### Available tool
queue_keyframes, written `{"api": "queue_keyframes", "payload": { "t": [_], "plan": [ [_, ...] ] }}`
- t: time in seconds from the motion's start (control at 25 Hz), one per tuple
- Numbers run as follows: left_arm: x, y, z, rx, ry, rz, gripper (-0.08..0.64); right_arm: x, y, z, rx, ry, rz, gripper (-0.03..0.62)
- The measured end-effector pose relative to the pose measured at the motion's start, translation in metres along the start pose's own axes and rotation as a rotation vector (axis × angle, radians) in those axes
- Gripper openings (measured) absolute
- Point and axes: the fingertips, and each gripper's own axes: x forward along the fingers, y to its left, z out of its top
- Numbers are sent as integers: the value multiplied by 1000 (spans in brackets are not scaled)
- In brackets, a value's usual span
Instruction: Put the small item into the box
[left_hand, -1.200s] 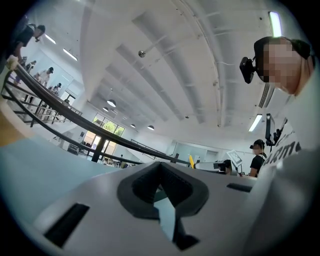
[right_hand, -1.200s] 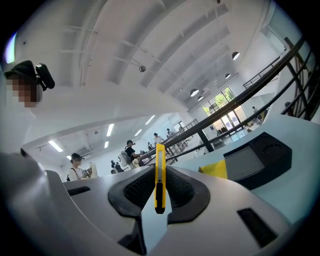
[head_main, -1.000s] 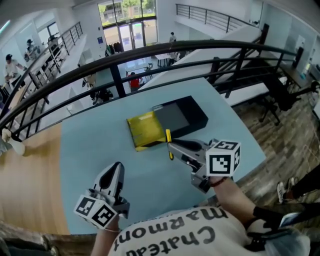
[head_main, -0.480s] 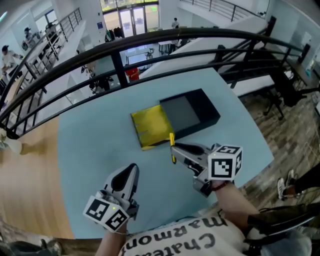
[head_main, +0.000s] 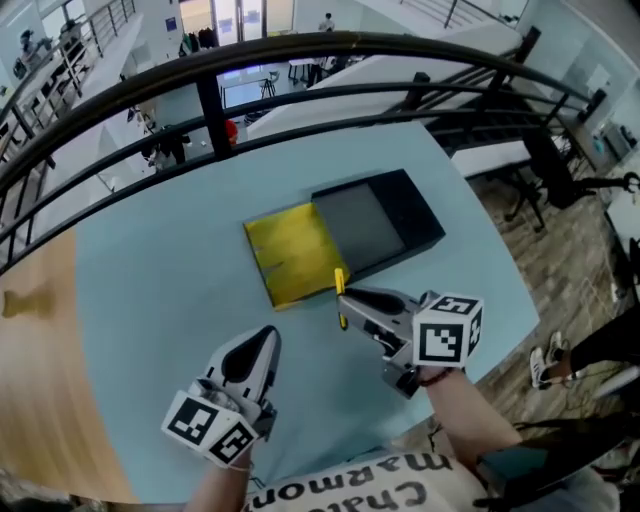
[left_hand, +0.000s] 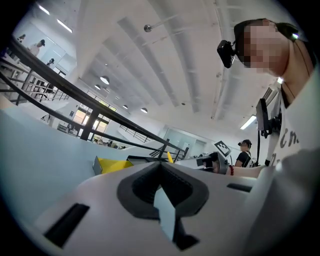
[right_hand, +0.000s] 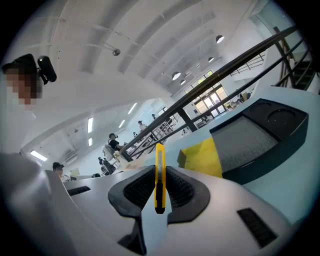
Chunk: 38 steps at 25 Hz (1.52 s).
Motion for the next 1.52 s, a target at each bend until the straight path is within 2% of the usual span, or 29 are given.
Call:
{"api": "queue_keyframes", "payload": {
  "t": [0.24, 0.44, 0.8, 0.96, 1.08, 1.28, 1.52],
  "plan": [
    [25, 22, -10, -21, 3, -21, 2, 27, -36, 5, 9, 9, -51, 84],
    [28, 40, -17, 4, 31, -30, 2, 53, -48, 6, 40, -1, -115, 84],
    [48, 61, -33, -39, 63, -83, 2, 90, -68, 6, 26, 49, -219, 84],
    [51, 66, -40, 11, 90, -78, 2, 101, -76, 4, -8, 79, -263, 84],
    [50, 65, -46, 52, 126, -85, 2, 109, -83, 2, -29, 120, -310, 84],
    [49, 70, -56, -12, 150, -107, 2, 124, -93, -9, -63, 231, -370, 84],
    [47, 75, -62, -30, 164, -126, 2, 132, -103, -25, -178, 374, -442, 84]
  ]
}}
